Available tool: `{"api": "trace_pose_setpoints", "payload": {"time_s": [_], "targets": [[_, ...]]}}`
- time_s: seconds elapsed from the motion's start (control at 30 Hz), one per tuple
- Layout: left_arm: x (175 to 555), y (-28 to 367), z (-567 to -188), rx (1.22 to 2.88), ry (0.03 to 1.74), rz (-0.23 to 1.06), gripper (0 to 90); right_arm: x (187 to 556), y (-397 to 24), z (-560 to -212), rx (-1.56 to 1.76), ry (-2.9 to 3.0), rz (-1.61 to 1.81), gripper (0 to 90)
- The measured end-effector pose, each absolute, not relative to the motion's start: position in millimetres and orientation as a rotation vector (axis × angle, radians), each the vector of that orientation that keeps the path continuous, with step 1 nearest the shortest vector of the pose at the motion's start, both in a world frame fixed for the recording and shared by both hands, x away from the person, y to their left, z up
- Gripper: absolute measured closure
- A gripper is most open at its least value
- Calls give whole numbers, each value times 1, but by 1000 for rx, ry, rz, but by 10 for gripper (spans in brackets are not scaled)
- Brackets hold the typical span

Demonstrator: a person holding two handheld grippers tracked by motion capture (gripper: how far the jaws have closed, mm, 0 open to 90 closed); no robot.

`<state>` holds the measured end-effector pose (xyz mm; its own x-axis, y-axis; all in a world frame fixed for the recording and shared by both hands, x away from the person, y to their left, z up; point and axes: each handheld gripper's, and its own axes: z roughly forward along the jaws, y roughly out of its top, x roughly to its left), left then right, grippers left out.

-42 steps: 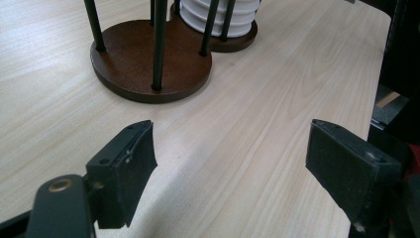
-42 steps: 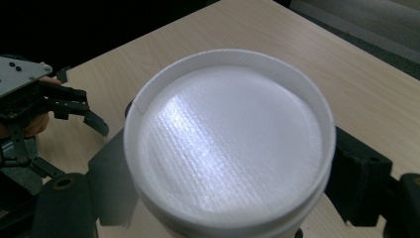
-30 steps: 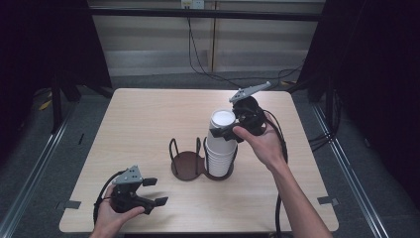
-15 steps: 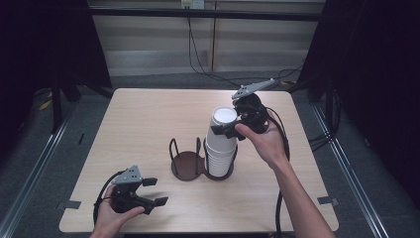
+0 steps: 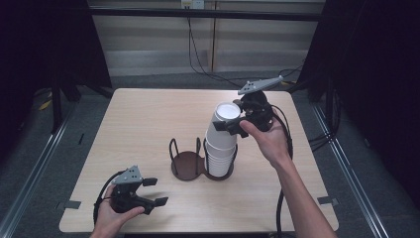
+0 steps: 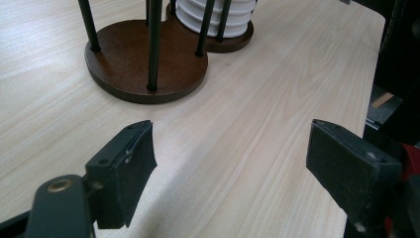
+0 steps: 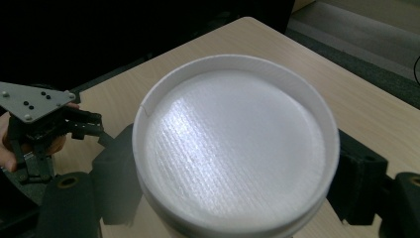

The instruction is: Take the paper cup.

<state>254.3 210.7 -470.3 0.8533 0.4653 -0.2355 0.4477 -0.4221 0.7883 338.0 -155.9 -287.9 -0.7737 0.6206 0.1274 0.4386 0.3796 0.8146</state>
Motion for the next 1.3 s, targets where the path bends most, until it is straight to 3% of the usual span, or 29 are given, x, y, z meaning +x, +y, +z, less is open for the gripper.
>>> {"api": "trace_pose_setpoints", "payload": {"time_s": [1.3], "targets": [[255,210,-471,2070,661,22,169,327,-174,-263,941,2287,1543,230]]}}
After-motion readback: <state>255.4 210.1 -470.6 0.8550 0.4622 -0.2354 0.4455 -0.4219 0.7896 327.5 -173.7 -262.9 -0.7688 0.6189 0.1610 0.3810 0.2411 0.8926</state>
